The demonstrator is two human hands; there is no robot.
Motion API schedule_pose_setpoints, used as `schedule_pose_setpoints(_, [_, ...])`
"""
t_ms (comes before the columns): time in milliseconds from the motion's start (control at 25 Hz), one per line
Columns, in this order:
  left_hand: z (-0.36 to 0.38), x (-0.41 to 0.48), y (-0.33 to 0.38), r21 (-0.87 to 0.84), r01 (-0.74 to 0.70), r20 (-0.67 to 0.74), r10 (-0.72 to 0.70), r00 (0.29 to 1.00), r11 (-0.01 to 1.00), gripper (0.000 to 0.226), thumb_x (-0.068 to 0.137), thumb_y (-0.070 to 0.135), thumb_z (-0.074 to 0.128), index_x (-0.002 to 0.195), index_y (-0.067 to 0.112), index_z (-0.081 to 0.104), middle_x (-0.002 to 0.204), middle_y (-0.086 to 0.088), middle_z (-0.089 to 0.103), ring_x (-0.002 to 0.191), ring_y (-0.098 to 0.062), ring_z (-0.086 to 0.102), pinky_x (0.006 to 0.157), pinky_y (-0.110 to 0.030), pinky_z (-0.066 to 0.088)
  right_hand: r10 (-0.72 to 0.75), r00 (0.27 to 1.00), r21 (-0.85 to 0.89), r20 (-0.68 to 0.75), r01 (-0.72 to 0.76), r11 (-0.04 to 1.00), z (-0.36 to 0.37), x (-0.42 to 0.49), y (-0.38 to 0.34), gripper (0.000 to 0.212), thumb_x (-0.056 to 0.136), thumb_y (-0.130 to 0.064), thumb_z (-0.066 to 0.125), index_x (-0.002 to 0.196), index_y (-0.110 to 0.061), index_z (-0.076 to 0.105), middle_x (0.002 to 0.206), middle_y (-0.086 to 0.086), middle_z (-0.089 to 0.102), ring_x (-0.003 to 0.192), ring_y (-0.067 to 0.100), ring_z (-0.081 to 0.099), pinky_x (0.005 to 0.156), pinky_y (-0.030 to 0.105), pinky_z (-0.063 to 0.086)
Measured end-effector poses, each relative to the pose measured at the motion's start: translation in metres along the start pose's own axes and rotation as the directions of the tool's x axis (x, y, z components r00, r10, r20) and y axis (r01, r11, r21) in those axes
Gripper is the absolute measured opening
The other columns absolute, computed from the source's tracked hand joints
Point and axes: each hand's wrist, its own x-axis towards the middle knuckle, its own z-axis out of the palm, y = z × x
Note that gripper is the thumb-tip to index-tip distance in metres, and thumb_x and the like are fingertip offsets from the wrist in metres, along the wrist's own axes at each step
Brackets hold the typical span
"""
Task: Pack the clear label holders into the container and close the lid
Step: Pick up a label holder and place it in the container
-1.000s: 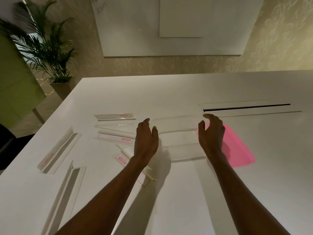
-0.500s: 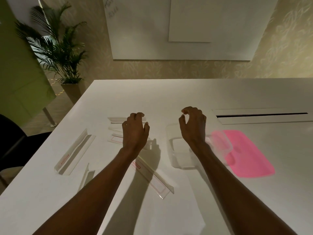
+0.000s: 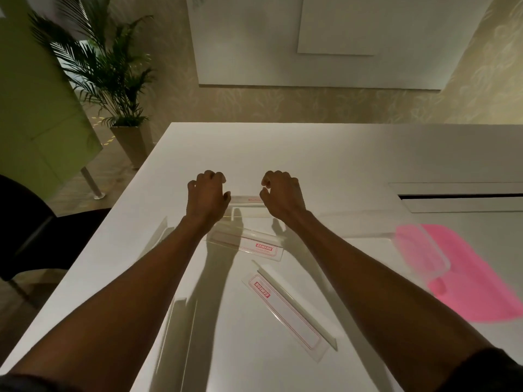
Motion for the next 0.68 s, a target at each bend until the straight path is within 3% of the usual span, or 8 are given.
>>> schedule_pose_setpoints(240, [0.027,0.037,-0.026,-0.102,-0.044,0.292,0.072,0.954,0.994,0.058,0.098,0.026,0.067,0.15,0.008,0.048,0.153,-0.013,0.05,0.141,-0.031,0.045,0.113,-0.042,0.039,0.05,0.972,-0.177,0.23,-0.009,0.984,0.045,0.04,-0.007,0.041,0.097,-0.015,0.06,0.138,-0.013,0.054,0.134,0.007,0.063,0.125,0.027,0.059,0.109,0.04,0.041])
schedule_pose_setpoints(360, [0.042,0.046,-0.031,-0.06,-0.07,0.389,0.088,0.917,0.996,0.055,0.1,0.027,0.065,0.151,0.015,0.049,0.154,-0.007,0.05,0.144,-0.026,0.043,0.113,-0.041,0.039,0.048,0.957,-0.288,0.285,0.037,0.957,0.063,0.044,-0.002,0.032,0.099,-0.016,0.055,0.131,-0.015,0.059,0.128,0.005,0.067,0.12,0.027,0.062,0.104,0.038,0.044])
schedule_pose_setpoints(480, [0.053,0.052,-0.034,-0.02,-0.09,0.381,0.091,0.92,0.996,0.037,0.097,0.022,0.064,0.134,0.019,0.066,0.131,-0.009,0.066,0.12,-0.03,0.062,0.088,-0.039,0.051,0.037,0.965,-0.34,0.261,0.056,0.939,0.071,0.044,-0.001,0.018,0.095,-0.005,0.053,0.103,-0.017,0.063,0.11,0.004,0.072,0.102,0.028,0.067,0.093,0.036,0.043])
schedule_pose_setpoints(560, [0.057,0.052,-0.036,0.01,-0.111,0.351,0.101,0.931,0.994,0.024,0.094,0.014,0.058,0.109,0.02,0.075,0.102,-0.009,0.071,0.095,-0.033,0.07,0.066,-0.033,0.045,0.039,0.973,-0.36,0.229,0.047,0.932,0.071,0.045,-0.002,0.023,0.09,0.0,0.054,0.092,-0.021,0.063,0.098,0.004,0.074,0.088,0.029,0.065,0.086,0.034,0.042])
schedule_pose_setpoints(680, [0.055,0.05,-0.038,0.064,-0.173,0.3,0.146,0.943,0.983,0.026,0.092,0.011,0.052,0.092,0.023,0.075,0.082,-0.005,0.066,0.082,-0.034,0.069,0.059,-0.03,0.037,0.044,0.976,-0.352,0.212,0.035,0.935,0.066,0.042,-0.003,0.025,0.09,0.0,0.054,0.088,-0.023,0.066,0.084,0.001,0.068,0.085,0.029,0.064,0.08,0.033,0.037])
